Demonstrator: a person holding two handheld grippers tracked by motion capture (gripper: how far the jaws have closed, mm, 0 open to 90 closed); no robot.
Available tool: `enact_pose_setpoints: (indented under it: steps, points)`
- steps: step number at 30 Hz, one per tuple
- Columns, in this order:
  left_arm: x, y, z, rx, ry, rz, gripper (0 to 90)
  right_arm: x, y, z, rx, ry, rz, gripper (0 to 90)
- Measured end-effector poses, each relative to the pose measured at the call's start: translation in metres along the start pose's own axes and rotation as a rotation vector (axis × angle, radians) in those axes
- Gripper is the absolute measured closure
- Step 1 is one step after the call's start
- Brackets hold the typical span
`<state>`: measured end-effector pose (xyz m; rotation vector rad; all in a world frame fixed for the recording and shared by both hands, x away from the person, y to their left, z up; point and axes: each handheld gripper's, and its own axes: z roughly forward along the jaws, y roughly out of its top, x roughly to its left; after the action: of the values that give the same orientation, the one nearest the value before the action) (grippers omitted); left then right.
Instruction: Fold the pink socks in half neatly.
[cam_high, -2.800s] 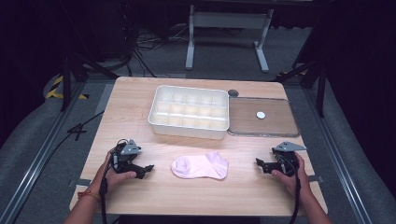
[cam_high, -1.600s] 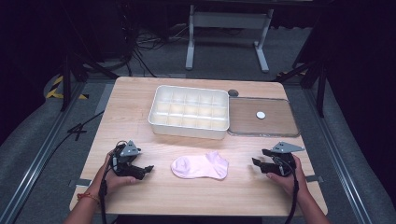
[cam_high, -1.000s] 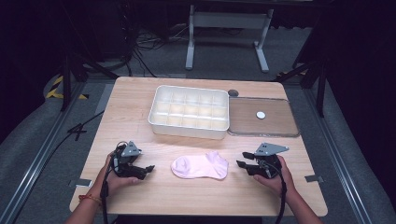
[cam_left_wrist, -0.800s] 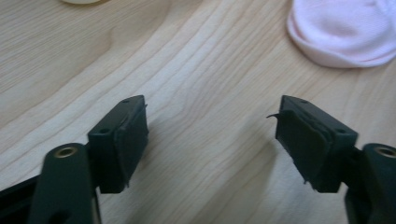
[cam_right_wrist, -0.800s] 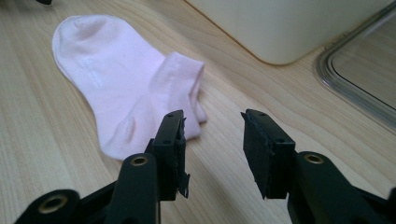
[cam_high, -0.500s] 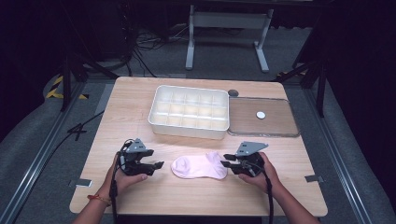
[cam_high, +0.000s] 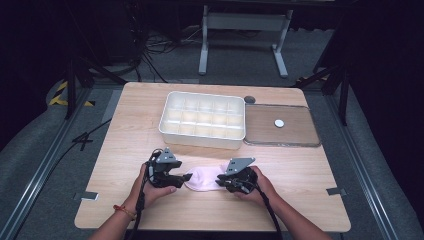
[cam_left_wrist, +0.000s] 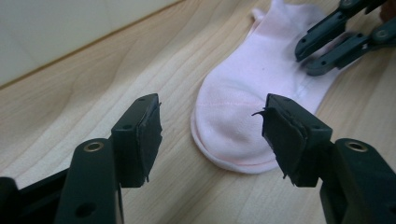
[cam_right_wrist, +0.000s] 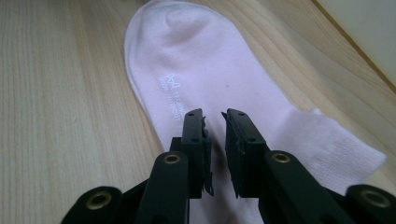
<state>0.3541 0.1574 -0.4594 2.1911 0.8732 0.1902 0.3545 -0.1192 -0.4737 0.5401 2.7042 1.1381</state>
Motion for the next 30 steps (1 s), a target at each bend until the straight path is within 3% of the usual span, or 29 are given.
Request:
enact_pose_setpoints:
  steps: [5, 8, 12, 18, 22, 25, 29, 30]
  points:
    - [-0.002, -0.003, 0.007, 0.023, 0.029, 0.01, 38.5, 0.004, -0.001, 0.0, -0.002, 0.002, 0.0, 78.5]
    - [-0.004, -0.006, 0.012, 0.062, 0.057, 0.015, 38.2, 0.008, 0.0, 0.0, 0.0, 0.009, 0.003, 78.6]
    - [-0.007, -0.007, 0.014, 0.065, 0.069, 0.045, 38.1, 0.011, 0.0, 0.0, 0.0, -0.001, -0.007, 78.5]
    - [-0.009, -0.006, 0.013, 0.076, 0.038, 0.068, 50.7, 0.01, 0.0, -0.002, 0.0, -0.016, 0.0, 71.5]
    - [-0.011, -0.006, 0.012, 0.08, 0.024, 0.062, 60.0, 0.004, 0.003, -0.008, -0.061, -0.043, 0.027, 72.0]
    - [-0.011, -0.007, 0.012, 0.072, 0.01, 0.045, 67.3, 0.002, 0.005, -0.004, -0.072, -0.048, 0.047, 73.6]
    - [-0.005, -0.009, 0.011, 0.058, -0.02, -0.01, 75.3, 0.004, 0.009, 0.007, -0.064, -0.037, 0.039, 77.2]
    - [-0.005, -0.009, 0.011, 0.056, -0.025, -0.006, 76.9, 0.005, 0.01, 0.009, -0.058, -0.037, 0.034, 77.8]
